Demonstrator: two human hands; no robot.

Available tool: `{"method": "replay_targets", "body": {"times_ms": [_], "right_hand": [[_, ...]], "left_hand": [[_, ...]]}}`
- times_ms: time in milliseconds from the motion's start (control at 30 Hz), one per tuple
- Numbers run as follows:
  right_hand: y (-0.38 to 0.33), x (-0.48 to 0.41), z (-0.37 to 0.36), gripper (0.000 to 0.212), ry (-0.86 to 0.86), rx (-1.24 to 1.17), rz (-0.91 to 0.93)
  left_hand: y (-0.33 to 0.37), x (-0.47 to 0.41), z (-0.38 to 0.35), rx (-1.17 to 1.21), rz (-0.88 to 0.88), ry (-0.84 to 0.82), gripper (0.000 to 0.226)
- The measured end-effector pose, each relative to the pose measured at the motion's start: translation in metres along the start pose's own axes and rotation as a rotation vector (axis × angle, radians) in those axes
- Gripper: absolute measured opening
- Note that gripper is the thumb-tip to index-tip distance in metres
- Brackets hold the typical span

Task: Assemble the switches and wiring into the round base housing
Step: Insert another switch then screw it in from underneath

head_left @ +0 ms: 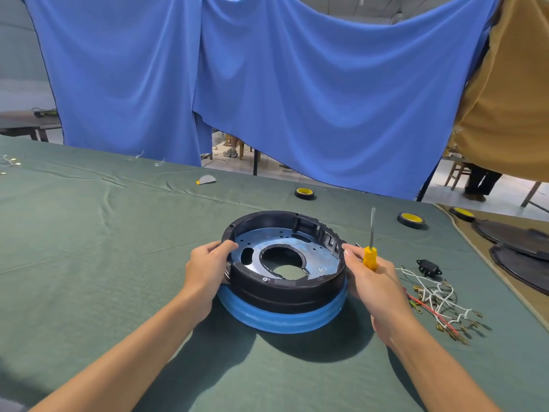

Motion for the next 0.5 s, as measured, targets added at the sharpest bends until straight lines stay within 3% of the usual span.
{"method": "replay_targets", "body": {"times_ms": [67, 133, 300, 400, 500], "right_hand": [[-0.002, 0.000, 0.011, 0.018, -0.027, 0.028, -0.005], [-0.006, -0.002, 0.022, 0.020, -0.052, 0.011, -0.012], [0.004, -0.007, 0.063, 0.043, 0.182, 0.127, -0.074], [0.012, -0.003, 0.064, 0.051, 0.092, 0.203, -0.116], [0.018, 0.003, 0.057, 0.046, -0.022, 0.286, -0.131]], "left_hand": [[0.001, -0.007, -0.001, 0.013, 0.033, -0.007, 0.022], [0.001, -0.015, -0.005, 0.025, 0.055, -0.027, 0.036], [0.003, -0.031, -0.019, 0.046, 0.101, -0.094, 0.022], [0.001, -0.046, -0.022, 0.030, 0.116, -0.125, 0.021], [0.005, -0.054, -0.025, -0.037, 0.093, -0.158, 0.019]]}}
Point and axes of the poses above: each hand's wrist, its own x-axis away from the middle knuckle, its own z-axis out of the back of the hand, y = z × x, the point moved 7 cm from there along -x, towards the middle knuckle, and after that the axes turned 5 degrees about x, right-handed, at the moved point
